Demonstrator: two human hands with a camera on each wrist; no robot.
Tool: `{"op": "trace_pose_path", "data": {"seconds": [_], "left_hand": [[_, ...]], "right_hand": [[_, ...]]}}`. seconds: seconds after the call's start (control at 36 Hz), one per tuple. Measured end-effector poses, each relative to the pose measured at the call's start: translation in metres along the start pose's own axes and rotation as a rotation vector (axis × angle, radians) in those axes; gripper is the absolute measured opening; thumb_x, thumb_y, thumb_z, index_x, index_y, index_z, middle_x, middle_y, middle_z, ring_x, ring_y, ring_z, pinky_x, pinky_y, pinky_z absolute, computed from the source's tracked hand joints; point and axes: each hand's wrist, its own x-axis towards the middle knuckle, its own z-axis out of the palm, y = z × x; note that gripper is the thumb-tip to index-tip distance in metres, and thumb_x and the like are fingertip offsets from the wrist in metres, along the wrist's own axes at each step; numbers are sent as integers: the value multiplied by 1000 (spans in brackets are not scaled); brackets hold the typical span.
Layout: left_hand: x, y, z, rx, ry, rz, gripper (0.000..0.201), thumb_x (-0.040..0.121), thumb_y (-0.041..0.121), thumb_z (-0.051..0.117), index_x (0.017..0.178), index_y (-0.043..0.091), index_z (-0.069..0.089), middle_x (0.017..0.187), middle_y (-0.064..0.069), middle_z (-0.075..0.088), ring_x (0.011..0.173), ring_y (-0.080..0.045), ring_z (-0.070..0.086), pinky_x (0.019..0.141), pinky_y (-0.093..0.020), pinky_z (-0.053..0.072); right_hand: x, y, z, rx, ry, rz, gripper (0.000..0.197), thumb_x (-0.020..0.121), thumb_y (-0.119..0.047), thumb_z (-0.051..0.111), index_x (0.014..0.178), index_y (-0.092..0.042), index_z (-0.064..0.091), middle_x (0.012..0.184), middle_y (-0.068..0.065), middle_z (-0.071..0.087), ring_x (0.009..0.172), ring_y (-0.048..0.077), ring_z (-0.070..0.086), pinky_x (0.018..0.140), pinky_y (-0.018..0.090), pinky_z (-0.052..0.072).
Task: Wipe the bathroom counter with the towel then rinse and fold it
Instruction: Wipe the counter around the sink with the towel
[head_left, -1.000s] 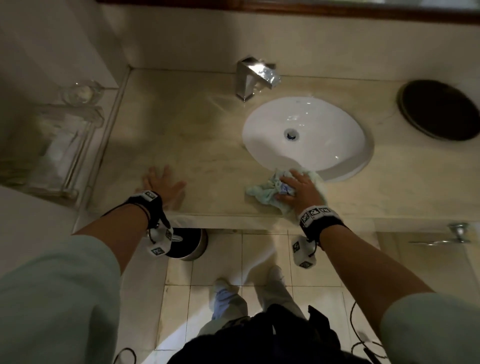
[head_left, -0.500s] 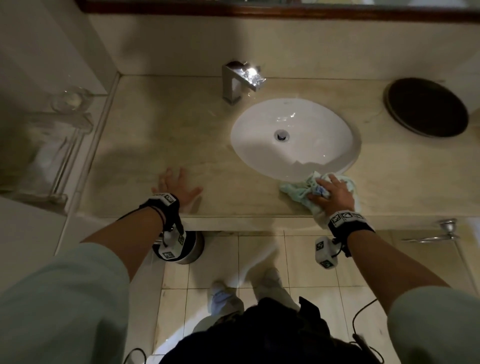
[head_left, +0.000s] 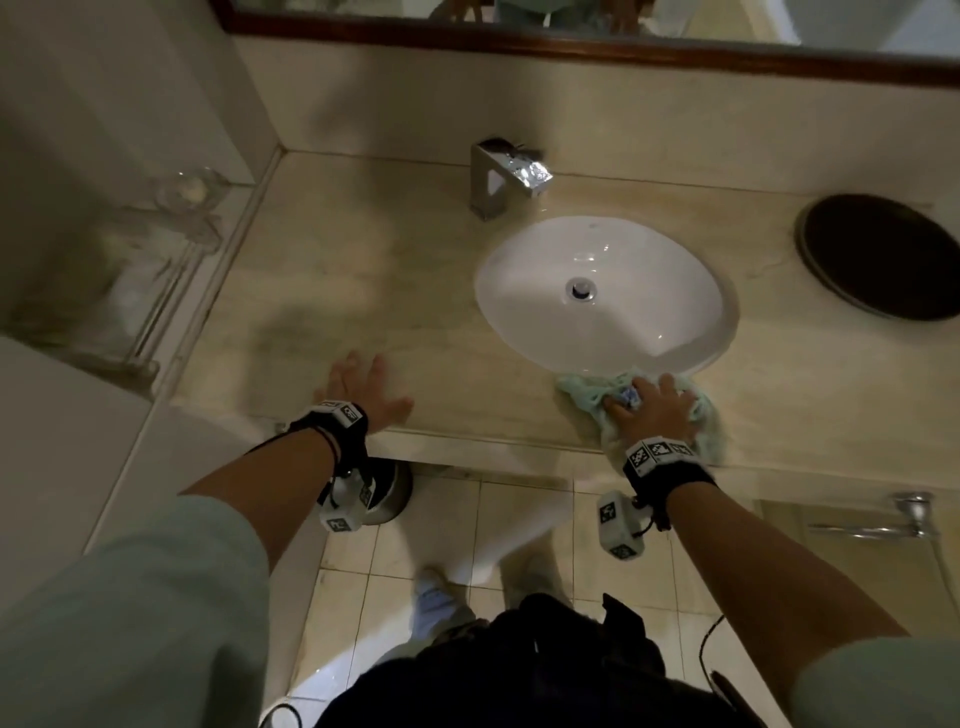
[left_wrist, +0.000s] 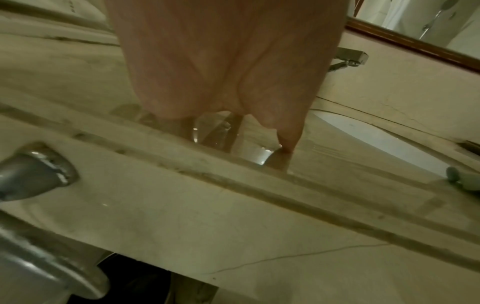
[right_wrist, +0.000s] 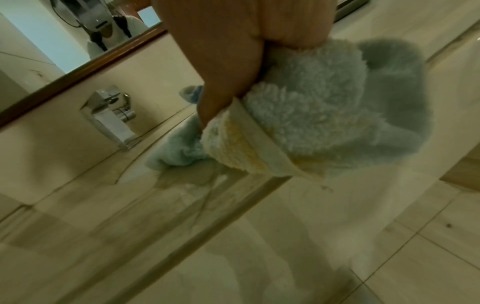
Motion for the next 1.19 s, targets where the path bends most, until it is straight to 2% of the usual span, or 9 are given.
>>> {"op": "trace_pose_path", "data": {"seconds": [0.11,0.25,0.44,0.69,0.78,0.86,1.0,1.08,1.19], "left_hand": [[-8,-21,-4,31,24,-47,96,80,75,45,150,36,-8,157,4,-21,145,-29,-14,110,-64,4],[-11,-53,-8,27,40,-98,94,82,72,45,150,35,-8,157,4,-22,145,-26,-18,112,-60,-2],[-2,-96,-26,22,163,-89,62,100,45,30,152,22,5,160,6,-2,147,-22,-5,115,-54,-1],[7,-151,-32,-146,217,-58,63,99,32,40,153,16,11,160,-2,5,147,-21,6,116,-43,9],[12,-167,-33,-230,295,-49,59,98,26,44,150,10,21,158,-9,14,145,-25,15,117,-38,17],[10,-174,-33,-328,349,-43,57,96,20,46,147,2,26,155,-16,20,143,-29,19,118,-34,16],[7,-178,-29,-438,423,3,51,92,15,39,136,-10,40,144,-29,34,134,-42,32,115,-41,23],[11,-180,-24,-500,440,-58,54,92,22,31,133,-10,45,140,-30,38,129,-42,38,112,-39,26],[10,-173,-27,-542,489,-93,41,98,10,41,134,-10,44,142,-28,38,130,-39,37,112,-35,23]], "right_hand": [[-13,-26,-1,37,35,50,64,80,-60,58,133,-25,49,145,10,32,135,42,26,107,59,25],[-25,-74,3,40,-35,-12,68,82,-59,57,139,-26,43,153,10,25,140,42,17,112,60,16],[-52,-169,24,-63,-138,-239,69,83,-61,54,141,-28,36,155,8,20,141,44,14,110,62,19],[-80,-265,48,-186,-261,-542,70,88,-59,50,147,-29,26,161,5,2,144,44,0,111,63,15],[-83,-285,52,-184,-301,-621,72,90,-55,50,150,-27,21,161,5,0,145,43,-4,112,62,11],[-83,-294,54,-183,-307,-684,71,90,-55,51,149,-25,24,161,6,2,145,43,-3,112,63,8],[-71,-302,57,-220,-324,-789,68,91,-53,51,147,-24,28,161,5,2,144,44,-4,112,64,7],[-63,-306,60,-248,-319,-867,64,90,-53,51,145,-25,32,161,5,4,144,45,-2,111,65,7],[-53,-327,59,-283,-340,-982,63,89,-53,54,143,-26,35,160,6,6,144,45,-3,110,66,8]]}}
